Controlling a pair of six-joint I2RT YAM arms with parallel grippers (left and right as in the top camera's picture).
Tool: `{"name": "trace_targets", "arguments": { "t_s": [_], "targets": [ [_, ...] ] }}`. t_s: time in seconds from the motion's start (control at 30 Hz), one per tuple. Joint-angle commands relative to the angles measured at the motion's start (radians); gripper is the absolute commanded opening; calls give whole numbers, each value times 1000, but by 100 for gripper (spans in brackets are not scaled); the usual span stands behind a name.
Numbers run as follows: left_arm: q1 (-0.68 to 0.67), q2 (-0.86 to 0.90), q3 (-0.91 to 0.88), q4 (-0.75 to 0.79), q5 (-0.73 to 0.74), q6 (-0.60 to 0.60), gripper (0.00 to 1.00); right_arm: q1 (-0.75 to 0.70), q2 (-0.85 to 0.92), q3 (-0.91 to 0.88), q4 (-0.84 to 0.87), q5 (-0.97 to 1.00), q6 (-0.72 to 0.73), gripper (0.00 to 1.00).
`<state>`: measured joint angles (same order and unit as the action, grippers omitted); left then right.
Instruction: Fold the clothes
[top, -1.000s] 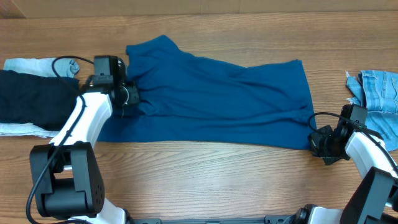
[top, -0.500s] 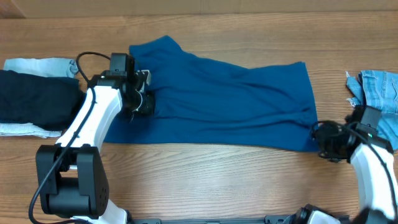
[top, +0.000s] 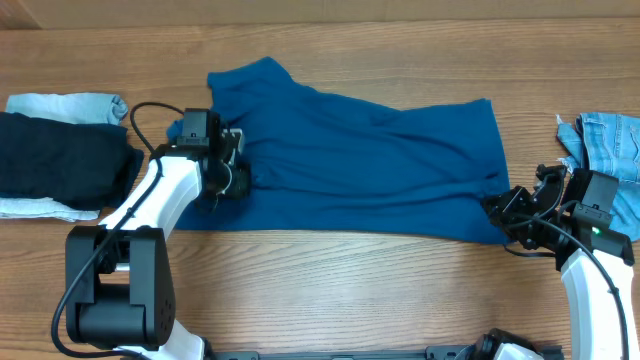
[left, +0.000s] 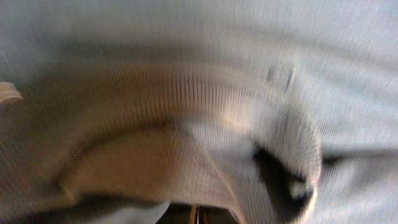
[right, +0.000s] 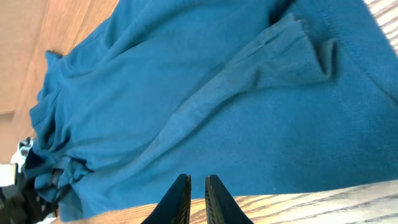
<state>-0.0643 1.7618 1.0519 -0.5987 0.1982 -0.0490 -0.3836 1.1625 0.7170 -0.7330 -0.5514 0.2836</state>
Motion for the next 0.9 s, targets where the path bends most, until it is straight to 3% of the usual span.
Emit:
{"name": "trace_targets", "arguments": {
  "t_s": [0.0,0.3,0.4,0.47,0.57,0.63,0.7,0.87],
  "targets": [
    [-2,2,2,105,5,-49,4,5,-2,21,1,-31,-24,13],
    [5,2,103,249,-68,-77,6,5,-2,21,-6,-27,-27,13],
    [49,2,214,157,-86,-45,15,5,-2,21,-13,-27,-31,13],
    [78,2,306,5,-40,-20,21,5,-2,21,-18,-27,-31,13],
    [73,2,355,-240,9,27,21,5,-2,21,-37,-27,-71,13],
    [56,3,328,-311,-15,27,21,5,-2,21,-40,-15,-79,13],
    [47,3,211,-269,-21,-14,21,5,-2,21,-40,0,-79,13],
    [44,3,6,-48,-17,-64,7,5,-2,21,-39,6,-79,13]
  ]
}}
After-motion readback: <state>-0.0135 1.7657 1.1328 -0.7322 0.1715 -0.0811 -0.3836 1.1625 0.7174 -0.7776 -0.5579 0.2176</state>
